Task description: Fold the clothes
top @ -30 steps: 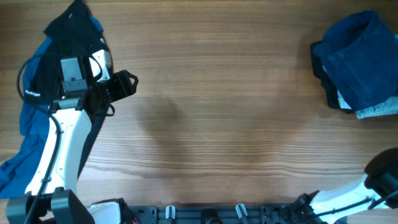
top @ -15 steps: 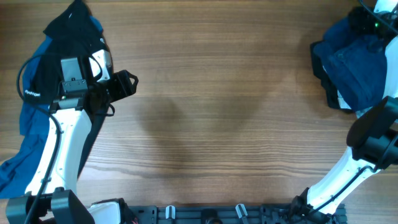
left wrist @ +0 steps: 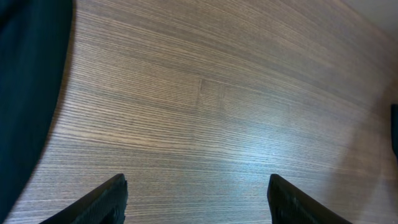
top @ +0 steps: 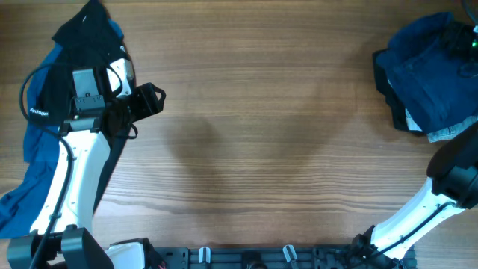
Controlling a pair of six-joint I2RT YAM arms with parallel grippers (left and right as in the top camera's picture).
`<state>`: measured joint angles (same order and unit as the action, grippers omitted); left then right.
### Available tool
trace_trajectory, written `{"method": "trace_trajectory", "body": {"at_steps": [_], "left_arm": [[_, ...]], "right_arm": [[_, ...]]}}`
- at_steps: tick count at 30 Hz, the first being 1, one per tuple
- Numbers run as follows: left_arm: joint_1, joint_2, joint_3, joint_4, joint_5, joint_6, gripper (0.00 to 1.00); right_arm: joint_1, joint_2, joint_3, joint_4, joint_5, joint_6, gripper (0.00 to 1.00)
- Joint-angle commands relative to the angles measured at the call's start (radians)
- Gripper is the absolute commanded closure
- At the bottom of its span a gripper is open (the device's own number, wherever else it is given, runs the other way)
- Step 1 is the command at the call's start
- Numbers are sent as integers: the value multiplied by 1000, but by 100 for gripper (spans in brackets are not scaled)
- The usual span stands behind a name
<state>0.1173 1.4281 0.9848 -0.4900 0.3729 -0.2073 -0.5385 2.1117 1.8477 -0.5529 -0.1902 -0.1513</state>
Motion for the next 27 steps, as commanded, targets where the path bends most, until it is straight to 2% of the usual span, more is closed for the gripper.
{"method": "trace_trajectory", "body": {"at_steps": [1,4,5,7,11,15,20,25,27], "left_arm": [[-4,8,1,4,-8,-9,28],[-4,8,1,3,-8,-9,28],[-4,9,1,4,-8,-9,28],[-4,8,1,3,-8,-9,28],[-4,8,1,3,-8,-9,28],[-4,9,1,3,-8,-10,28],[-4,8,1,3,-7,-10,28],[-4,9,1,3,-8,-9,28],[-4,9,1,3,-8,-9,28]], "right_arm": [[0,47,-137,116,-21,35,9],[-1,63,-278,306,-19,58,10],[-1,69,-336,389,-10,73,5],[-1,83,-434,531,47,105,0],[-2,105,-541,678,90,117,0],[-12,79,-551,718,76,130,0],[-40,-109,-538,714,6,183,0],[-66,-364,-538,575,16,216,0],[-71,-419,-539,496,84,264,0]]}}
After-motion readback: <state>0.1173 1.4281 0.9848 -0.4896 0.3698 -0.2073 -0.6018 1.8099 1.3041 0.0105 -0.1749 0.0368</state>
